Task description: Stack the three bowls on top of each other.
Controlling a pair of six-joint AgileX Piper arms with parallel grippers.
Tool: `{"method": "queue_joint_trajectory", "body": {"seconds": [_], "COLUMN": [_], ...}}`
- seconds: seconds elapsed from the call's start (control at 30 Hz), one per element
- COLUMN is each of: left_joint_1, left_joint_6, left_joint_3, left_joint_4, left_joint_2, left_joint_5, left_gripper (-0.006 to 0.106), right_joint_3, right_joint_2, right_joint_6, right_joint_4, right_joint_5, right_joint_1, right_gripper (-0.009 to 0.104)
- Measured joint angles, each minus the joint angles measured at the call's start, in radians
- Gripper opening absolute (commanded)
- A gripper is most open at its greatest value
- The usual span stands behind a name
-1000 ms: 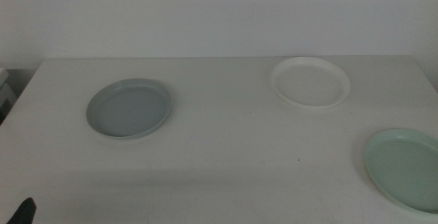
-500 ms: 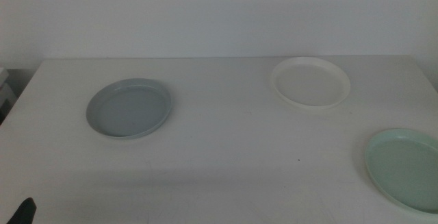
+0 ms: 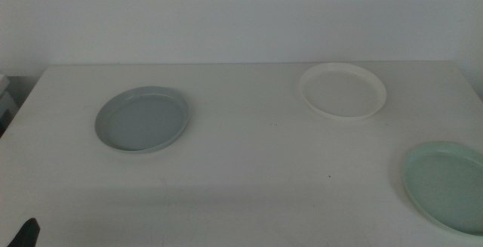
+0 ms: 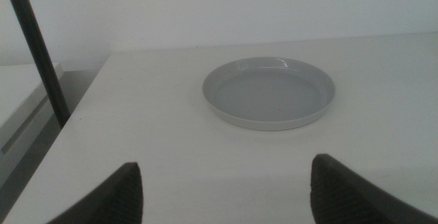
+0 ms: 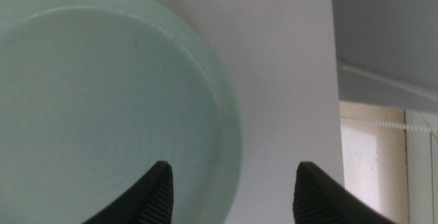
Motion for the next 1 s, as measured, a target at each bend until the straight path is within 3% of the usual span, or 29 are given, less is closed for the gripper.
{"method": "queue_joint_trajectory", "body": {"seconds": [0.7,0.83,1.0], "left_joint_1": [0.0,0.0,0.0], "left_joint_6": [0.0,0.0,0.0], "left_joint_3": [0.0,0.0,0.0], "left_joint_4": [0.0,0.0,0.0], "left_joint_2": [0.0,0.0,0.0], "left_joint_5": [0.0,0.0,0.0], "left_gripper": [0.08,0.08,0.08], "right_joint_3": [-0.005,-0.006,-0.007], "right_joint_2": [0.2,0.229,0.242], "right_joint_6": [-0.039,-0.039,-0.039], "right_joint_4": [-0.029,-0.027,-0.025], "right_joint_5": [-0.137,-0.14,-0.145], "right_joint_1": [-0.02,-0.02,-0.02], "right_gripper": [0.044,0.037,0.016]}}
